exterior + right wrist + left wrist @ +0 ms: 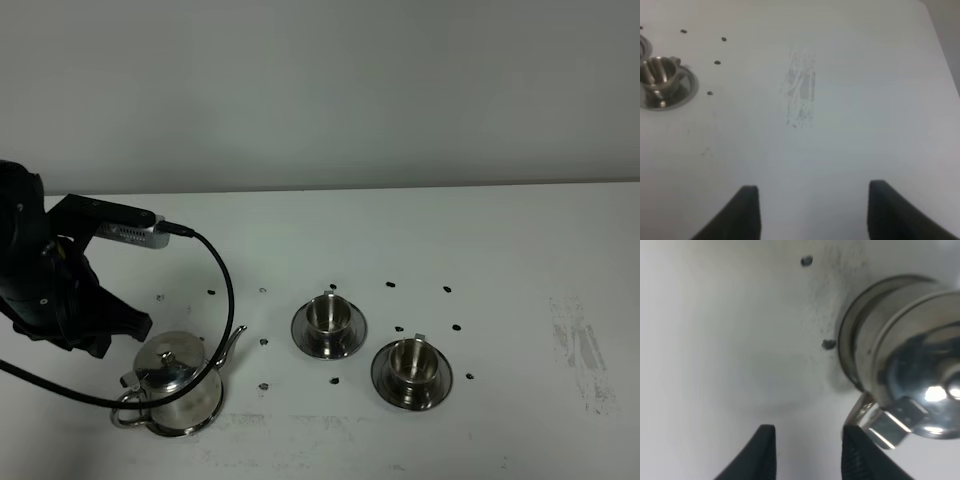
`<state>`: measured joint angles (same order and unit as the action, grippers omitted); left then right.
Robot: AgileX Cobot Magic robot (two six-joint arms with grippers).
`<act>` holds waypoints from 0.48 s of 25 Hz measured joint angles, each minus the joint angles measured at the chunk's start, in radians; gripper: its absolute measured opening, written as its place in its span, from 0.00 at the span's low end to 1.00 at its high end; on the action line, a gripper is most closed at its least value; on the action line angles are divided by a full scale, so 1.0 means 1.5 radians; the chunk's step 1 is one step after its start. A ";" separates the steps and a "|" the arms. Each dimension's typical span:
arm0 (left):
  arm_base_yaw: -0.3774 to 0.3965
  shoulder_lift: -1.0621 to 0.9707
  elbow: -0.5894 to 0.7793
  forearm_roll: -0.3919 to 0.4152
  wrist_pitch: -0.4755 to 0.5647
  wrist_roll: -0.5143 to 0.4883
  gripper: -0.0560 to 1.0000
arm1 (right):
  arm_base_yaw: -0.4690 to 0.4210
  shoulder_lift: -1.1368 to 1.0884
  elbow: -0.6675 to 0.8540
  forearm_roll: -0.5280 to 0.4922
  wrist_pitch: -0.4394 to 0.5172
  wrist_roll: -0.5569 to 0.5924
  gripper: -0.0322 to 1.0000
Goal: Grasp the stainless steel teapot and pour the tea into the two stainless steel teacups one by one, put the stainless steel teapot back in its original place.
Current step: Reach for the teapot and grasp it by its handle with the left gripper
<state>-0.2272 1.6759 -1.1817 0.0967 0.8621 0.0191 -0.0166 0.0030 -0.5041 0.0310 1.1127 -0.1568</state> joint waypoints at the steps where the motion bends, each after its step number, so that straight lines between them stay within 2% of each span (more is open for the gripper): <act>1: 0.000 -0.008 0.000 -0.001 0.000 0.000 0.41 | 0.000 0.000 0.000 0.000 0.000 0.000 0.51; 5: -0.007 -0.021 0.000 -0.012 -0.013 -0.013 0.41 | 0.000 0.000 0.000 0.000 0.000 0.000 0.51; 8: -0.013 -0.021 0.000 -0.053 -0.013 -0.005 0.41 | 0.000 0.000 0.000 0.000 0.000 0.000 0.51; 12: -0.013 -0.022 0.000 -0.120 0.001 0.046 0.41 | 0.000 0.000 0.000 0.000 0.000 0.000 0.51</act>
<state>-0.2473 1.6430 -1.1817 -0.0839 0.8642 0.0876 -0.0166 0.0030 -0.5041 0.0310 1.1127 -0.1568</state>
